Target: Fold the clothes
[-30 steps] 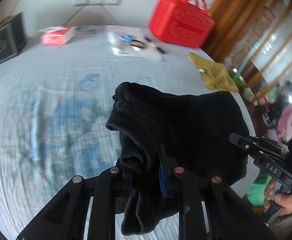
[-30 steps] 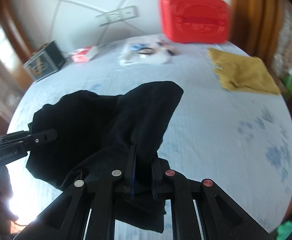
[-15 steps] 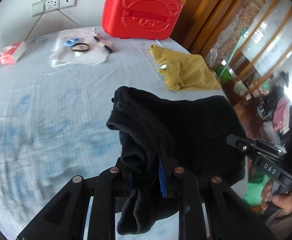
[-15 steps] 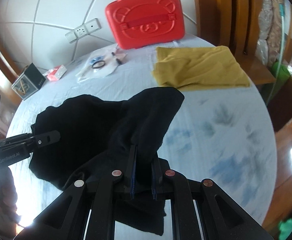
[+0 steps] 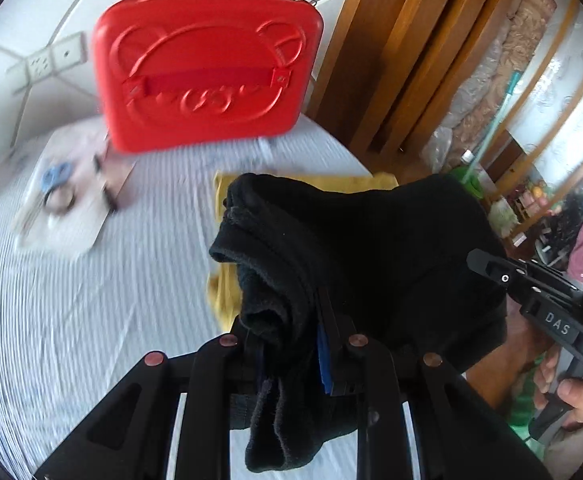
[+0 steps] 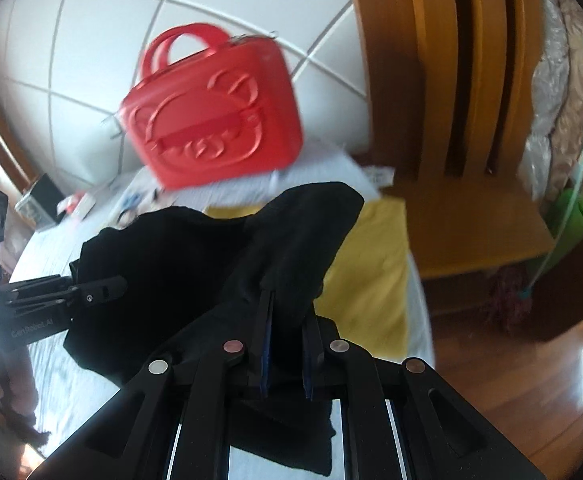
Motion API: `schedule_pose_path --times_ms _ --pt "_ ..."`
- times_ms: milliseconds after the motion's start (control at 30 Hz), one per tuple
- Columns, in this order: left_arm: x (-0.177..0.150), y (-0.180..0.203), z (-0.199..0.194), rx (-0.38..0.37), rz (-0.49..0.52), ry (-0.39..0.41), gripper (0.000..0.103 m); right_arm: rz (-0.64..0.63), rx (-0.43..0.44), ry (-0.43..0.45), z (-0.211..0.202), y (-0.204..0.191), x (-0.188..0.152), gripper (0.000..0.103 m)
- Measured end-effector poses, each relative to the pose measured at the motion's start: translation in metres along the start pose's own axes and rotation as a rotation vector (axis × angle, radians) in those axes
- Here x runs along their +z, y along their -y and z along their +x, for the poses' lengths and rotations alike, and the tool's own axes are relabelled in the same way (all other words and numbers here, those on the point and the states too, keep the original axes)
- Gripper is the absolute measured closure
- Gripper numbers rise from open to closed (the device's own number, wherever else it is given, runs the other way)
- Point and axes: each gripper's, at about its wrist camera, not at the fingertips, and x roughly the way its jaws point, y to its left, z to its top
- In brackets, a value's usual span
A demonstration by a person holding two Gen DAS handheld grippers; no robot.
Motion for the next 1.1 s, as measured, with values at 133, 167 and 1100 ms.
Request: schedule_pose_path --times_ms 133,167,1100 --pt "0.029 0.003 0.042 0.057 -0.003 -0.011 0.079 -0.013 0.008 -0.002 0.035 0.029 0.018 0.091" --pt "0.033 0.001 0.052 0.082 0.0 -0.027 0.075 -0.005 0.003 -0.012 0.045 0.037 0.02 0.088" --pt "-0.026 0.043 -0.037 0.283 0.087 0.111 0.017 0.134 0.03 -0.122 0.012 0.031 -0.081 0.0"
